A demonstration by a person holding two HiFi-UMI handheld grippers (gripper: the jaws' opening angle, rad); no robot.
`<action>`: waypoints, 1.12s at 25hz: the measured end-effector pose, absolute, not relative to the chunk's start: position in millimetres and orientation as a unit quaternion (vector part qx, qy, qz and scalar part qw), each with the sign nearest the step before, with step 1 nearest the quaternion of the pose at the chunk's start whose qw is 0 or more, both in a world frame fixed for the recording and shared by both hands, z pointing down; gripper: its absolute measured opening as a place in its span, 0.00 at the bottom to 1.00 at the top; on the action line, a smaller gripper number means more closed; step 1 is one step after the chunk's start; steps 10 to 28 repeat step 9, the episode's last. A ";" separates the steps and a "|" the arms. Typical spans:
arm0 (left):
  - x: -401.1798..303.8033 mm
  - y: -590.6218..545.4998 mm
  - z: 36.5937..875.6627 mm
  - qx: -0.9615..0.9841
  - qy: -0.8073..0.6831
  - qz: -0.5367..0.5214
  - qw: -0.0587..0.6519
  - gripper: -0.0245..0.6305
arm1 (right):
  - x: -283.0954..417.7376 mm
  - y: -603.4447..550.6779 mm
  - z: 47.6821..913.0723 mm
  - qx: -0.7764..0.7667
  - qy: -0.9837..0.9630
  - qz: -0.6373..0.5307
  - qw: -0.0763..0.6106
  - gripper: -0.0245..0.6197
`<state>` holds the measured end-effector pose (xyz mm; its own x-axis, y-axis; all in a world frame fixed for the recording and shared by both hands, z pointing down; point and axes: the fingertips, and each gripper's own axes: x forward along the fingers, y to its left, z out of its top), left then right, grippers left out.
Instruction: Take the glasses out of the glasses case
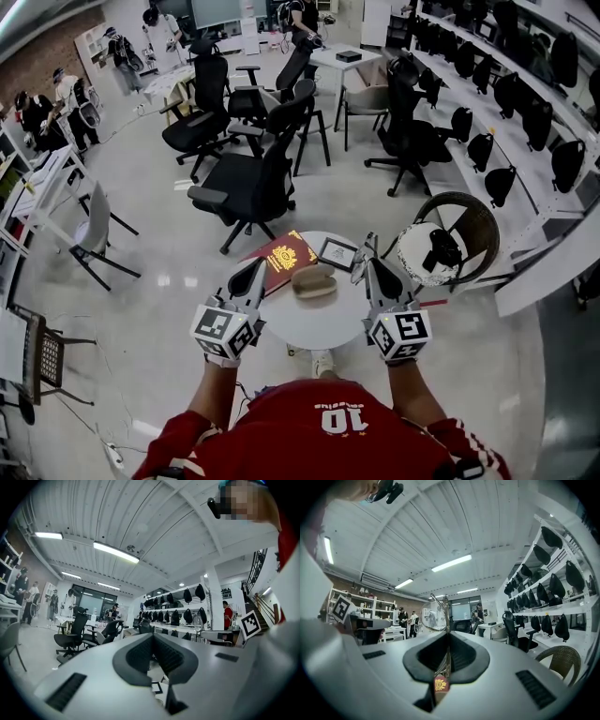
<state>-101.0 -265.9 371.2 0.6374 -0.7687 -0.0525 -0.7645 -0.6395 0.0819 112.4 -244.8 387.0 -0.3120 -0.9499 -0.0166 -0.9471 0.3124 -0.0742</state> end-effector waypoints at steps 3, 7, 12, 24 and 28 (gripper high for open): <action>-102.2 -265.5 371.1 0.904 -0.424 -0.041 0.027 0.05 | 111.7 -243.5 385.7 -0.586 0.809 -0.024 0.028 0.08; -101.4 -266.5 371.8 0.905 -0.421 -0.047 0.034 0.05 | 113.8 -245.2 385.3 -0.588 0.808 -0.024 0.030 0.08; -100.8 -268.0 372.5 0.906 -0.418 -0.053 0.043 0.05 | 115.1 -247.1 386.0 -0.588 0.808 -0.025 0.030 0.08; -100.8 -268.0 372.5 0.906 -0.418 -0.053 0.043 0.05 | 115.1 -247.1 386.0 -0.588 0.808 -0.025 0.030 0.08; -100.8 -268.0 372.5 0.906 -0.418 -0.053 0.043 0.05 | 115.1 -247.1 386.0 -0.588 0.808 -0.025 0.030 0.08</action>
